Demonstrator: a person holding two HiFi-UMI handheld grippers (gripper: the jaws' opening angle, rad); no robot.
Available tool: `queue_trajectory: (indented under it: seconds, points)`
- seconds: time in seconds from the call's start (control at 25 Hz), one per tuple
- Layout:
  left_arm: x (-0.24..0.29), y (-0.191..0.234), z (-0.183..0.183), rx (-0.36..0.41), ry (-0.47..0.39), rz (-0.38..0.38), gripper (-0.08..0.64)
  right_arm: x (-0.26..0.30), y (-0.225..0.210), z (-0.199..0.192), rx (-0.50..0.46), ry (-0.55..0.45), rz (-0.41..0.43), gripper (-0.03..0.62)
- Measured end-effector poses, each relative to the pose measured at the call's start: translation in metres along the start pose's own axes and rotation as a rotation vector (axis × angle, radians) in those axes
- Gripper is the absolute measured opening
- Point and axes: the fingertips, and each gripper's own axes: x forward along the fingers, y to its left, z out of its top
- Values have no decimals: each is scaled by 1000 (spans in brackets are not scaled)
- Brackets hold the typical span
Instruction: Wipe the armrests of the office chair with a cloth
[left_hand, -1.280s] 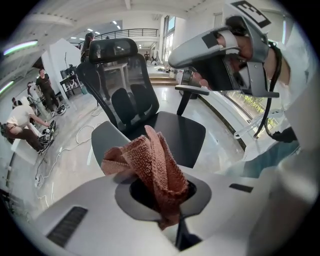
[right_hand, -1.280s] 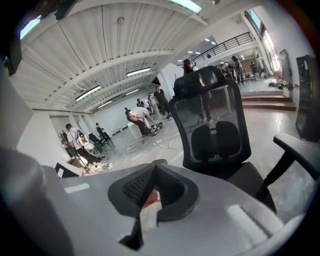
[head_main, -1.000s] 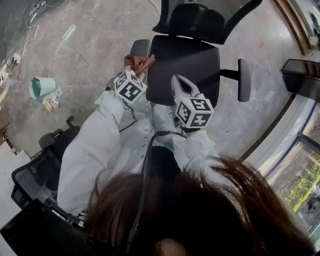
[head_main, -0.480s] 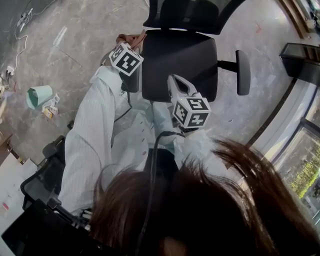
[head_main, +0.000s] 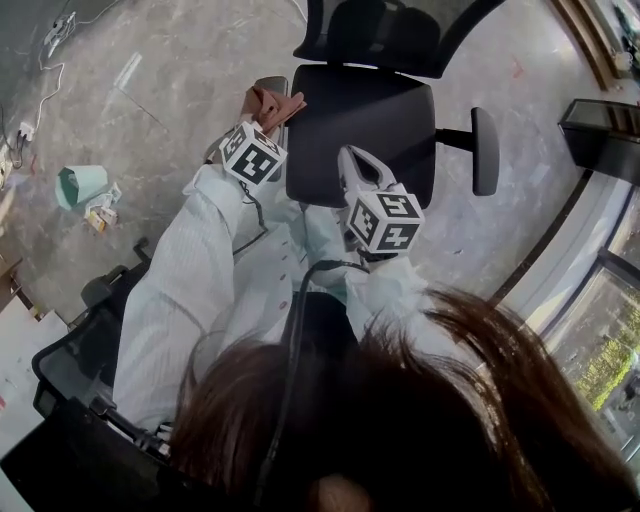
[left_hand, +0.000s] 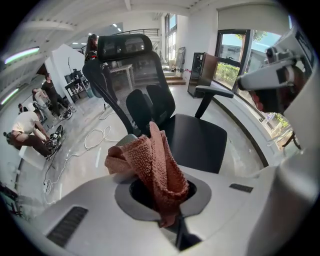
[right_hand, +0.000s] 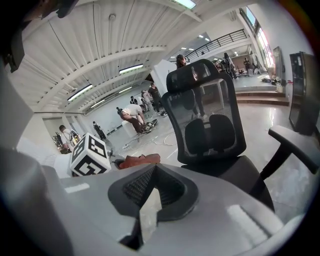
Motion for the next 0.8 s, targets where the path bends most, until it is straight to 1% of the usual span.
queue_trajectory:
  seconds: [0.12,0.32,0.52,0.56,0.64,0.72,0.8]
  points:
    - [-14,-25,-17,-38,0,-18,37,-3,4,4,-4,-12,17,0]
    - [-39,-62,-47,-104,-25,-18,37,-7,24,11,-27,-32,60,0]
    - [-57,-97,-65,-129,-16,-62,37,-12,40,17,-48,-51,89,0]
    - [-59,-103,-68,-152,-17,-79,37,-14,41,17,-48,-55,91,0]
    - [-63,-113,-70,-222,-35,-103,37,-17,42,18,-48,-62,92,0]
    - [-64,-115,-70,-282,-63,-104,37,-20,41,19,-44,-70,89,0]
    - [-65,-114,-67,-301,-81,-99,37,-23,40,20,-39,-76,84,0]
